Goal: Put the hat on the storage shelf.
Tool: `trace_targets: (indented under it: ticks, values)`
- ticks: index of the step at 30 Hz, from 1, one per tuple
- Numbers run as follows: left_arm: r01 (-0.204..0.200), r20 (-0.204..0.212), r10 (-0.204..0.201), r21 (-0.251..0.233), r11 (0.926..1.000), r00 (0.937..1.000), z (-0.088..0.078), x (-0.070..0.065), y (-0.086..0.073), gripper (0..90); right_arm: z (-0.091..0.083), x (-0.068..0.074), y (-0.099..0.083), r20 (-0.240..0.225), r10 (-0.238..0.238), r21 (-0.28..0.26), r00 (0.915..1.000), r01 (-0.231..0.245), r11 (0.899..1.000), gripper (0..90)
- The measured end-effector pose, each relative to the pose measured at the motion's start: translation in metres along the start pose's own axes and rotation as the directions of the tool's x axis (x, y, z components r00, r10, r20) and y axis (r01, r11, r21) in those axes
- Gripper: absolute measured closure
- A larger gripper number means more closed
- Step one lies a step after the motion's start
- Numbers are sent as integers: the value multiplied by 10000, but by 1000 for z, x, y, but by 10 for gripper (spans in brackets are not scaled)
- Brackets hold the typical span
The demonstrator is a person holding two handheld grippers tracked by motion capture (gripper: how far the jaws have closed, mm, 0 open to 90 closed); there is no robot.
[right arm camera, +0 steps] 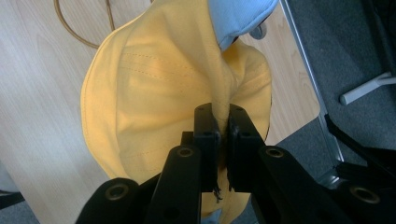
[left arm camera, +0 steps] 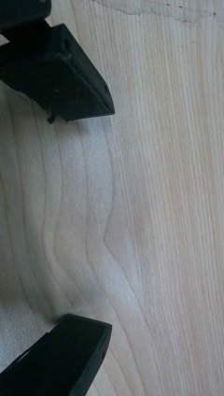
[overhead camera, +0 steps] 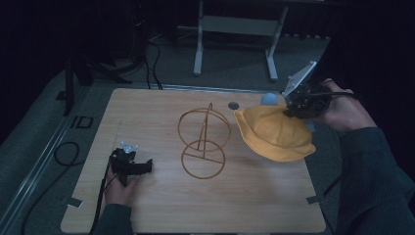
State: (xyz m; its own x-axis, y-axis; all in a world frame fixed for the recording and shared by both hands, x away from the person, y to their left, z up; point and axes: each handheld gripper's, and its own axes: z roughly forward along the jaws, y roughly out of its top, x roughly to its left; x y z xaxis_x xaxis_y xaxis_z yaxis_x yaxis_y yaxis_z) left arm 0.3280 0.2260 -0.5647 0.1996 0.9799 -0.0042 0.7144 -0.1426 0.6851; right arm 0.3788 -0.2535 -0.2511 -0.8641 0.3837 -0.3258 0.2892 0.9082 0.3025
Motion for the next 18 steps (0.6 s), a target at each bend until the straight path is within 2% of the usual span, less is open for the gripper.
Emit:
trace_targets:
  ticks: [8,18]
  values:
    - [0,0,0,0,10000,10000,0,0,0,4,-5,-4,-2,6,236,-421,9997,-236,9988,844]
    - [2,2,-2,3,10000,10000,0,0,0,3,-9,-5,-2,77,293,-602,9995,-288,9978,845]
